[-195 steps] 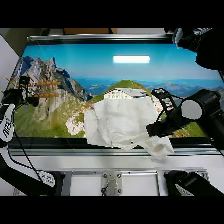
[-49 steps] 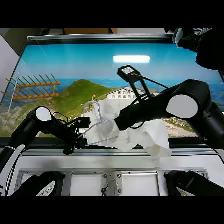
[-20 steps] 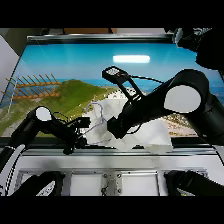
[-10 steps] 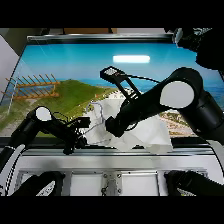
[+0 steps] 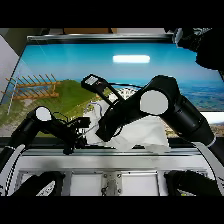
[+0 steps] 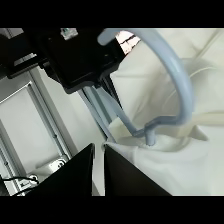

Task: Fold the clothes and pants, and hang the long-sleeved shirts on hangers.

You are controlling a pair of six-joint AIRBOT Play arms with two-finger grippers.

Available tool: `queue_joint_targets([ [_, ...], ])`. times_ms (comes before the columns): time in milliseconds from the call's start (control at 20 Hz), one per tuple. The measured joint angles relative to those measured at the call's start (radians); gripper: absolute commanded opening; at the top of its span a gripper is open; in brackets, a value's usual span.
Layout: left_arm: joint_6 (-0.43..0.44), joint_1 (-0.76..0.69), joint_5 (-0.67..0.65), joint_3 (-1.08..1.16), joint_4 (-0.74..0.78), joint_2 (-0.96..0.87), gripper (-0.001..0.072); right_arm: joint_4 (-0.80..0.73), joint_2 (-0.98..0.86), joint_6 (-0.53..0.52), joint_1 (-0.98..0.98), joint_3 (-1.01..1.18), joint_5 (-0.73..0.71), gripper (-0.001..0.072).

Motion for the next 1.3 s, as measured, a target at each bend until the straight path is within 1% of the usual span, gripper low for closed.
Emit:
queue_joint_targets([
  [50,0.000,0.000,0.000,0.000,0.000,0.000,0.0018,0.001,-0.001,-0.003,0.005,0.000,-0.004,0.0406],
  [100,-0.001,0.000,0.000,0.000,-0.001,0.000,0.0018,0.007,-0.001,-0.005,0.009,0.001,-0.006,0.0621],
  [400,-0.002,0.000,0.001,0.000,-0.002,0.000,0.0019,0.016,0.005,-0.010,0.018,0.055,0.042,0.0612],
  [600,0.000,0.000,0.001,0.000,-0.002,0.000,0.0018,0.081,0.001,0.002,0.019,0.114,0.064,0.0609],
  [700,0.000,0.000,0.001,0.000,-0.002,0.000,0.0018,0.126,-0.005,0.000,0.019,0.126,0.069,0.0564],
  [800,0.000,0.000,0.001,0.000,-0.002,0.000,0.0019,0.155,-0.007,-0.030,0.018,0.135,0.064,0.0564],
  [950,-0.001,0.000,0.000,0.000,-0.002,0.000,0.0018,0.179,0.014,-0.103,-0.020,0.153,0.057,0.0564],
  [1100,-0.001,0.000,0.000,0.000,-0.002,0.000,0.0019,0.185,0.061,-0.198,-0.101,0.160,0.110,0.0566],
  [1300,-0.002,0.000,0.000,0.000,-0.002,0.000,0.0019,0.179,0.117,-0.278,-0.215,0.162,0.185,0.0567],
])
